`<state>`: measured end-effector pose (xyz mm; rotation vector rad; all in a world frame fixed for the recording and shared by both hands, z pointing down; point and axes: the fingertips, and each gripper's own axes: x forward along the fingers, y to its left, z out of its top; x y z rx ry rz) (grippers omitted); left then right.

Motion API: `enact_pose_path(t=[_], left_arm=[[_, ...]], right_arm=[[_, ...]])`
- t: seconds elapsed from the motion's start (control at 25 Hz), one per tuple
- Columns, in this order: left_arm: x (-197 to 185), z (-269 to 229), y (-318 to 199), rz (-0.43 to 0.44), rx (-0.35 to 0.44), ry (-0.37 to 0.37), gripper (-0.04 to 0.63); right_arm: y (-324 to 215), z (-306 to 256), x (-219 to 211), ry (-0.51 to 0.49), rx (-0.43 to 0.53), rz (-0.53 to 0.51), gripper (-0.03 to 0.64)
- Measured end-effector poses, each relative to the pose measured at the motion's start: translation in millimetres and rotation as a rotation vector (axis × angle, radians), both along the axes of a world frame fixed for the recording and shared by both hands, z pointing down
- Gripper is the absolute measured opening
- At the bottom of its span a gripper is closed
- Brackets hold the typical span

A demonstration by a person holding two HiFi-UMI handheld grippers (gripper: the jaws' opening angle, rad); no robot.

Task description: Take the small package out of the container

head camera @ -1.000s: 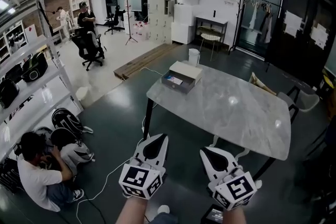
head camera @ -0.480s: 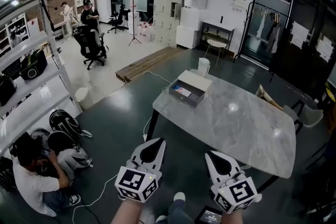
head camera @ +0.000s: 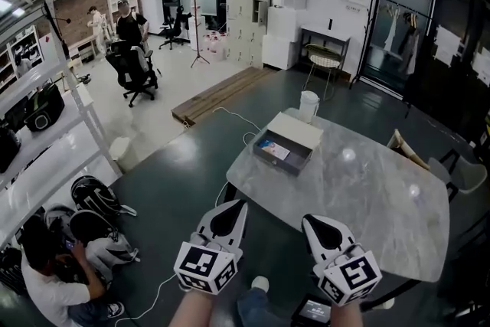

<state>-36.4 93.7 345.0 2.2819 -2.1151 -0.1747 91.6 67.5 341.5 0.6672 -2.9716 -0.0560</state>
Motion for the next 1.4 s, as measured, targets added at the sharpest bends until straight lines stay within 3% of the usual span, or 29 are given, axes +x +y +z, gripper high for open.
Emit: enact_pose_path(t=[0.56,1.12,1.4], left_arm=[[-62,-8,-154,0.016,-0.012,0.008,0.012],[-95,22,-220,0.01,-0.084,0.002,0.012],[-116,40,-268,0.074,-0.12,0.005,0.012]], right_arm=[[-157,-2,-59,-0.011,-0.073,0.023,0.025],[-220,35,-79,0.032,-0.152,0.034,0.026],[-258,55,-90,0.046,-0.217,0.107,0.026]])
